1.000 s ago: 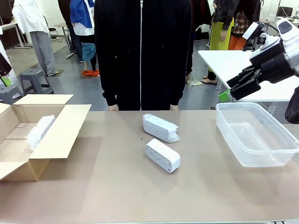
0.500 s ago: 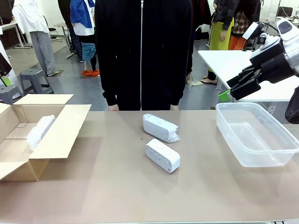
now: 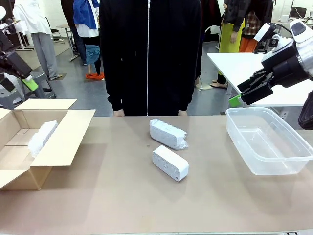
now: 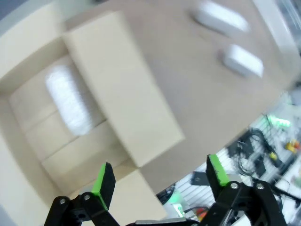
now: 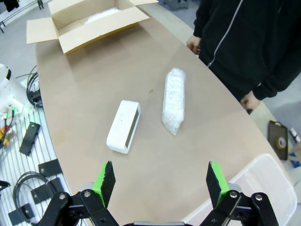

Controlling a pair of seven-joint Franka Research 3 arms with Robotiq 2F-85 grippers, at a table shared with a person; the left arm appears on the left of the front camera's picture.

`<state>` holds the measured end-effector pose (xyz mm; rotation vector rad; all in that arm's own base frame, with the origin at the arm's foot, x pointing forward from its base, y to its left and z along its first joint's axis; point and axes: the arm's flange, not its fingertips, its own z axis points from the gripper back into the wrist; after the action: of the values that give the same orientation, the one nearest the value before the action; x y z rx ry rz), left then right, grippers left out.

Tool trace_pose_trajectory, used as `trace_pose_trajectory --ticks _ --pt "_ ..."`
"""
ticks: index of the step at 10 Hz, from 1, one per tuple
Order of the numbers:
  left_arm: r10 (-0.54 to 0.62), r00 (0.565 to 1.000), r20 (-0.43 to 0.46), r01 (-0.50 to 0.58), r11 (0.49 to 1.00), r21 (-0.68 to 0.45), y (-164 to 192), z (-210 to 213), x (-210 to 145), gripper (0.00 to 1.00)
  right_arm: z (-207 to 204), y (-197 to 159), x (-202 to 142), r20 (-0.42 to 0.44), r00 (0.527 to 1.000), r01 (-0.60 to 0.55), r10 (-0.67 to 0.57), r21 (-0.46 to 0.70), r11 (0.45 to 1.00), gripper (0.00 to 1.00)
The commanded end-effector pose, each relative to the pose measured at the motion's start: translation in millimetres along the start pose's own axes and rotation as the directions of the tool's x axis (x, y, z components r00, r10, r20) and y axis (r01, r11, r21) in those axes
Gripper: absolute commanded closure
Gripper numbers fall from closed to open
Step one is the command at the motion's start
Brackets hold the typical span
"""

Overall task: Separate and place wrapped and unwrapped clocks.
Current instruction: Pick up the Digital clock indicated by the person.

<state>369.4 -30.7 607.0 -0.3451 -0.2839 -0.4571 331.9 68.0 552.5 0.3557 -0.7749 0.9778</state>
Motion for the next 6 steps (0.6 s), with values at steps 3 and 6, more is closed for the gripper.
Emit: trace_pose_trajectory --ticks 3,6 --pt "-0.383 0.894 0.233 0.440 0.850 -0.289 -7 12 -118 0.00 -1 -1 -1 0.004 1.000 -0.001 0.001 0.016 1.000 0.00" --pt "-0.396 0.855 0.334 0.459 0.878 -0.135 -21 0 -133 0.00 -1 -1 -1 0.004 1.000 -0.001 0.001 0.016 1.000 0.00"
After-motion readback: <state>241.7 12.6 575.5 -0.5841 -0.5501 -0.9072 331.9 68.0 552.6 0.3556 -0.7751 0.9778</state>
